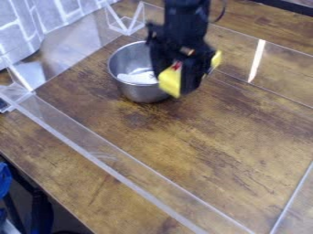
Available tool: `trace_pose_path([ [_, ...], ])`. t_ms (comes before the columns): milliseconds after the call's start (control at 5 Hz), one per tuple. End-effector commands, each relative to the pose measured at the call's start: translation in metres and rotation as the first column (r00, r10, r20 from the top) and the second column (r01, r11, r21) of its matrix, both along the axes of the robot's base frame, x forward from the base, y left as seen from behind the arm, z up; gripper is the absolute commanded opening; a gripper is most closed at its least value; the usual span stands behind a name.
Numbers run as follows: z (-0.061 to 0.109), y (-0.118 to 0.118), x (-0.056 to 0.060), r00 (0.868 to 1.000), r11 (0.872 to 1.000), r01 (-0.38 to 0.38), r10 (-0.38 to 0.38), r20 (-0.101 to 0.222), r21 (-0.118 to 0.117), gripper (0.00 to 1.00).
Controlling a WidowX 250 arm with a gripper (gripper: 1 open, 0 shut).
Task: Move the yellow butter to the right side of the table
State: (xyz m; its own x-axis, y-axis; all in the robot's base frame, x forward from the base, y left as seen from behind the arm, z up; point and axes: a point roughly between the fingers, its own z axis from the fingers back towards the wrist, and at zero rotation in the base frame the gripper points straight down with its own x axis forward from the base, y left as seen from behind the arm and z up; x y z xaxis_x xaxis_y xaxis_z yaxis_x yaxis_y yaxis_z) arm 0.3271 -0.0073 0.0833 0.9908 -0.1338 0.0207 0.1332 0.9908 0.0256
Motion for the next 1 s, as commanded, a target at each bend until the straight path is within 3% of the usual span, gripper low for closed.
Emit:
trace_pose_path([
  [0, -0.003, 0.015, 0.006, 0.999, 1.000, -0.002, 0.003, 0.052, -0.006, 0.00],
  [200, -0.009, 0.020, 0.015, 0.998, 1.000, 0.002, -0.001, 0.063, -0.004, 0.00],
  [600, 0.026, -0.007, 0.033, 0.991, 0.999, 0.036, -0.034, 0.127, -0.014, 0.00],
  [800, 0.029, -0.038, 0.057, 0.988, 0.997, 0.074, -0.071, 0.135, -0.021, 0.00],
])
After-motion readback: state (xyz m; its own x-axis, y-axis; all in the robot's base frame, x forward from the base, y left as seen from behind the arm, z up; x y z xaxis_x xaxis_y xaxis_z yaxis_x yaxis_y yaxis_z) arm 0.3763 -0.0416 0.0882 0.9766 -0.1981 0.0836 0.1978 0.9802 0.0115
